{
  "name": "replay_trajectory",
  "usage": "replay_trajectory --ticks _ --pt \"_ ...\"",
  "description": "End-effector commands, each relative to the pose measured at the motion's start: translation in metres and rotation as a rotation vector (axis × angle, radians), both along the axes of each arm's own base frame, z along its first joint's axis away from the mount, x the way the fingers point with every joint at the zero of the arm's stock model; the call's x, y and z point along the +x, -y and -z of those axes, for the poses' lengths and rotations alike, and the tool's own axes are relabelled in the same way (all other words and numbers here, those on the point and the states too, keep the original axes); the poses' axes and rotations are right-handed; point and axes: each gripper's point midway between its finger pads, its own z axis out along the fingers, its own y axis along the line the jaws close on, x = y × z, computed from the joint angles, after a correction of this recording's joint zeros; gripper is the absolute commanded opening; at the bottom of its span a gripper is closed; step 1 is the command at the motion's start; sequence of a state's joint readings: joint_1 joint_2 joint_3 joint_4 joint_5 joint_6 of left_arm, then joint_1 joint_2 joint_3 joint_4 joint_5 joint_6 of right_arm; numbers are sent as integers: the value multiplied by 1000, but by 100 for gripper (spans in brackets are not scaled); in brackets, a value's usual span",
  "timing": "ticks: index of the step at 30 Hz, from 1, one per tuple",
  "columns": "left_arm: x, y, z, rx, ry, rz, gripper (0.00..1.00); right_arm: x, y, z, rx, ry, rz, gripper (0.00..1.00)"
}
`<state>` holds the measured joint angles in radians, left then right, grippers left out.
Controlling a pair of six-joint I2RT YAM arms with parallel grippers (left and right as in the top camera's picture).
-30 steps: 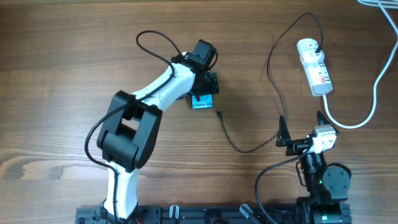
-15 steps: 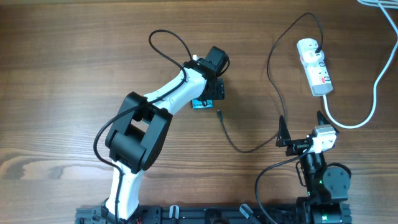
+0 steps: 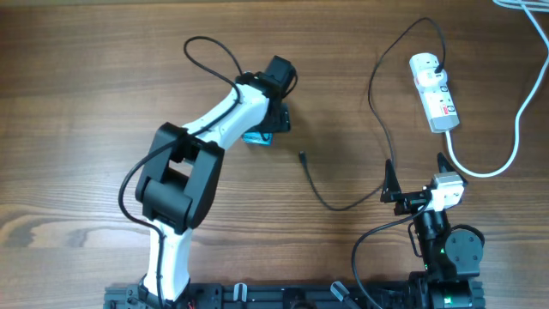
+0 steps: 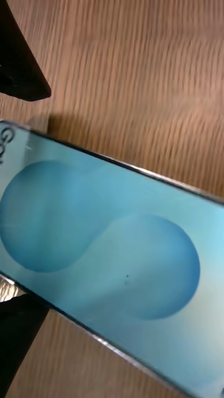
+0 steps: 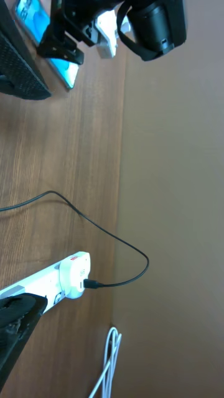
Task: Plug charger to phone and switch on socket
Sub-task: 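Close the left gripper on the phone and tilt it upright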
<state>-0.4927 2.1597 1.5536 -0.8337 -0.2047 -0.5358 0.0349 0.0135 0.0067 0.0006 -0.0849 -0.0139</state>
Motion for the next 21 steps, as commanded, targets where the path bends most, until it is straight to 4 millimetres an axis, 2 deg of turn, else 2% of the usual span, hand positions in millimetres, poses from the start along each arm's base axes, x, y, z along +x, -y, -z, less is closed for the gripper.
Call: replay_trajectory --ticks 1,4,8,11,16,21 --pt "-7 -27 25 63 -73 12 100 0 0 -1 -12 6 2 100" --pt "1 -13 25 45 -70 259 100 0 0 -1 -12 6 2 100" --pt "25 -19 19 105 29 263 100 0 0 -1 -12 6 2 100" --pt "39 -15 16 81 89 256 100 0 0 -1 -11 6 2 100" --pt "29 16 22 -84 43 370 100 0 0 -1 -12 6 2 100" --pt "22 17 24 -95 9 381 100 0 0 -1 -12 6 2 100"
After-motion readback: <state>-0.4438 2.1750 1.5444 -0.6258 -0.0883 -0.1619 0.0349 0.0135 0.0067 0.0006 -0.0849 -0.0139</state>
